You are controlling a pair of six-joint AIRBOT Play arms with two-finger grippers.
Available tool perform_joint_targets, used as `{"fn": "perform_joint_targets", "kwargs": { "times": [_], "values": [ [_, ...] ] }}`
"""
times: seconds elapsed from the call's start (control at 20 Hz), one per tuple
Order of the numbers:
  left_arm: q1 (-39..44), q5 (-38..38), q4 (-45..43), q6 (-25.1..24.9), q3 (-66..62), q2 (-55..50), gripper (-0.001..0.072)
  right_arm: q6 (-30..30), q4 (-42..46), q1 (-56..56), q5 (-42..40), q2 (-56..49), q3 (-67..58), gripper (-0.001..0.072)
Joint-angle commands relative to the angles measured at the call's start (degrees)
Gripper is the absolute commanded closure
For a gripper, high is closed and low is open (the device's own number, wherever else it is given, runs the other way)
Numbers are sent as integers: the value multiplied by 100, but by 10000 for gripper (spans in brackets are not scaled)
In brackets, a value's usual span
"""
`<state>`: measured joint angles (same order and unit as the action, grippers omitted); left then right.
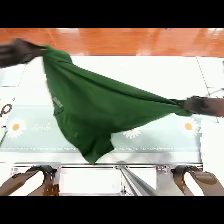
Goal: Fold the shirts.
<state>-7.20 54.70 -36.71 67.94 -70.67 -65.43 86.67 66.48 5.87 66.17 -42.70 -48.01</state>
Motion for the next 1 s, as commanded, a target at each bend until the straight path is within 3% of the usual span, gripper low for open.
{"fn": "perform_joint_targets", "kwargs": {
  "times": [0.0, 0.2, 0.5, 0.55, 0.6, 0.65, 0.7, 0.95],
  "values": [
    [710, -1272, 13, -164, -584, -2173, 688, -361, -455, 2, -1980, -1790, 247, 684],
    [647, -925, 26, 177, -1902, -3670, 688, -354, -518, 2, -2409, -3834, -914, 684],
    [645, -745, 28, 190, -2122, -4116, 686, -280, -1589, 2, -2404, -5488, -2643, 682],
    [643, -614, 28, 245, -2124, -4116, 656, -260, -1714, 4, -2402, -5593, -2743, 635],
    [621, -540, 28, 289, -2124, -4116, 566, -184, -1731, 2, -2413, -5639, -2817, 492],
    [592, -389, 26, 308, -2127, -4116, 352, -186, -1705, 13, -2415, -5641, -2879, 346],
    [535, -227, 26, 382, -2131, -4116, 204, -212, -1687, 52, -2310, -5635, -2966, 298],
    [-485, 1886, -92, 815, -2295, -3805, 202, -227, -1679, 1005, -420, -5281, -3630, 303]
  ]
}}
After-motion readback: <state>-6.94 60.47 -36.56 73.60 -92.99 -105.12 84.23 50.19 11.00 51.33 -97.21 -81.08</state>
